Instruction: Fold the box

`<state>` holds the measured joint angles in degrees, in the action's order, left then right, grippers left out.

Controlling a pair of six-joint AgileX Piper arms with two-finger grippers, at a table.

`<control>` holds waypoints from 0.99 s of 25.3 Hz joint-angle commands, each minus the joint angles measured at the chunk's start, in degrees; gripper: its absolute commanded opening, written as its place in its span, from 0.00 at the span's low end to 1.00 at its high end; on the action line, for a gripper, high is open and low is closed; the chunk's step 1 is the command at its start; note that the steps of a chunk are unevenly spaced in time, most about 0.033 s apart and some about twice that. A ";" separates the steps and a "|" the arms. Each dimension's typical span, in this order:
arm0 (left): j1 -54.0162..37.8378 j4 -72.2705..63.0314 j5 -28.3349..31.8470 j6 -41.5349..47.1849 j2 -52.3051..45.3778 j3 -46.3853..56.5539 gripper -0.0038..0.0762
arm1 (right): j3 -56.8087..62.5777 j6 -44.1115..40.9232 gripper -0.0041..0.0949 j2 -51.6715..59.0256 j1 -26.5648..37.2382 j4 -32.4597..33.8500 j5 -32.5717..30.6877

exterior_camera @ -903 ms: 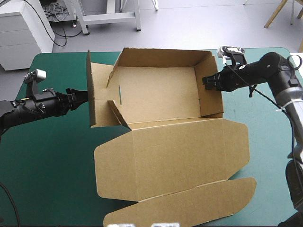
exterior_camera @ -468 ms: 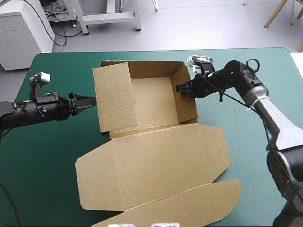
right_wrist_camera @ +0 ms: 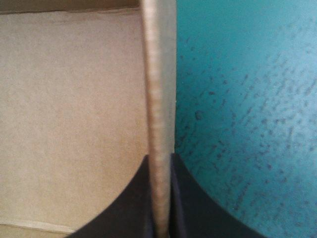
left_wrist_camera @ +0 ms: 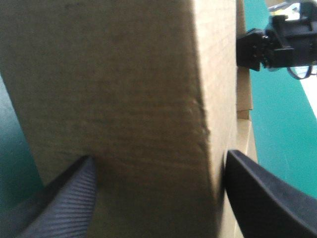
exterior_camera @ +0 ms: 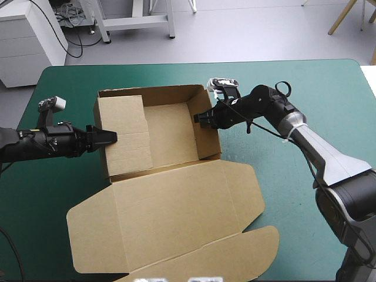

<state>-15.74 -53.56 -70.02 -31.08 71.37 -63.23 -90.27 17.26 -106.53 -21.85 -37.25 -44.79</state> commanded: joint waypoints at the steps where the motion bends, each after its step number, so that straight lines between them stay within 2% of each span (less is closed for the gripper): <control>1: 0.26 1.43 -0.36 4.18 -1.19 -1.49 0.68 | -1.68 -2.22 0.02 3.25 -2.48 -2.01 3.97; 7: 4.87 15.85 2.51 13.18 -1.19 -1.49 0.55 | -1.68 -5.56 0.02 3.25 -5.90 2.52 7.52; 11: 9.95 24.30 6.81 20.85 -1.19 -1.49 0.51 | -1.68 -6.30 0.02 3.25 -6.37 2.76 7.52; 13: 14.98 32.16 10.11 26.91 -1.19 -1.49 0.44 | -1.68 -6.81 0.02 3.25 -6.37 3.00 7.31; 19: 23.52 49.46 14.63 39.90 -0.82 -1.49 0.26 | -1.68 -7.20 0.02 3.25 -6.37 3.34 3.94; 21: 27.27 55.60 14.72 44.79 0.51 -1.49 0.05 | -1.68 -7.20 0.02 3.25 -6.37 4.31 1.69; 23: 29.46 56.43 14.98 44.54 2.84 -2.34 0.04 | -1.68 -7.20 0.02 3.38 -6.37 4.74 0.04; 25: 31.14 56.19 14.87 44.54 6.76 -5.65 0.04 | -1.78 -8.92 0.02 4.08 -6.37 8.36 -1.68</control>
<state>13.36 3.70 -59.28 14.81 76.39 -64.48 -90.21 9.07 -106.60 -27.97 -26.34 -44.47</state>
